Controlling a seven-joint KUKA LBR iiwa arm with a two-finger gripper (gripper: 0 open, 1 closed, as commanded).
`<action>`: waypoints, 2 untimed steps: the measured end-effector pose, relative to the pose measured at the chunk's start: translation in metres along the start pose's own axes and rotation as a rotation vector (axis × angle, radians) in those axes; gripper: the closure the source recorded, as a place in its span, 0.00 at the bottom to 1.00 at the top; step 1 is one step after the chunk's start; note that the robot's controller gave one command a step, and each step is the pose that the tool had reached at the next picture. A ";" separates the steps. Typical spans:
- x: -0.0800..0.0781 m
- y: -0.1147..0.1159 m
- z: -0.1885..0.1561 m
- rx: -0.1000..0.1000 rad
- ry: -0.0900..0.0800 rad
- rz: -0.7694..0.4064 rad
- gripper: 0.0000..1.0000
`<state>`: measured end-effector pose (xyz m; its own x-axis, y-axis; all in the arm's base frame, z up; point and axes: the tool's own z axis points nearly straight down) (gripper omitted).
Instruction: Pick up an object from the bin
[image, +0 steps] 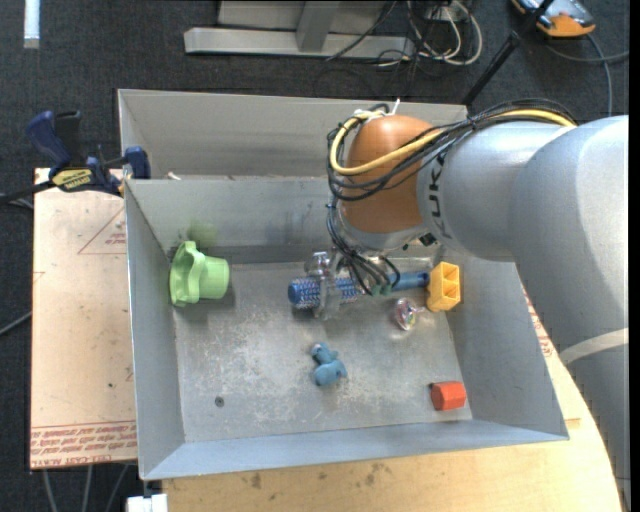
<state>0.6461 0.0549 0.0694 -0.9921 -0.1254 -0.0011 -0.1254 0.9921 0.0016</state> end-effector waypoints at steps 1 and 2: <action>-0.003 0.001 -0.241 0.002 -0.010 -0.042 1.00; 0.003 0.008 -0.258 0.001 -0.002 -0.288 1.00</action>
Offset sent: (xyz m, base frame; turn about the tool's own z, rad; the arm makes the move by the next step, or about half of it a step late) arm 0.0012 -0.0001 0.2368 -0.0435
